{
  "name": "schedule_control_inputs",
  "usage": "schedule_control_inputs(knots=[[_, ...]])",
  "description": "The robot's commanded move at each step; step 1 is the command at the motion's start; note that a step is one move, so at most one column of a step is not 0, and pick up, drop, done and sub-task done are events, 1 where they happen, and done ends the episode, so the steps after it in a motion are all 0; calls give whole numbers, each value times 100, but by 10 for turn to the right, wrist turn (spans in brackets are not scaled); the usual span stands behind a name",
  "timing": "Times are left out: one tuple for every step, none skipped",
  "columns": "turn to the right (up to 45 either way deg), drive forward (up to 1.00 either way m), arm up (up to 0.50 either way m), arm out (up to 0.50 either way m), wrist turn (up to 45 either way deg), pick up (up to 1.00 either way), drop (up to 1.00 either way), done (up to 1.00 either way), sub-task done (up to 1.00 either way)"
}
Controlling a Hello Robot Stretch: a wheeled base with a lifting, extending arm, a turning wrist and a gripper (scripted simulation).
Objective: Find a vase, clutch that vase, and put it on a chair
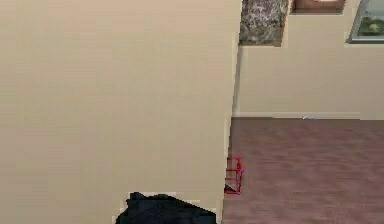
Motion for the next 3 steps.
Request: schedule_control_inputs(knots=[[-450, 0, 0, 0, 0, 0, 0, 0, 0], [-450, 0, 0, 0, 0, 0, 0, 0, 0], [-450, 0, 0, 0, 0, 0, 0, 0, 0]])
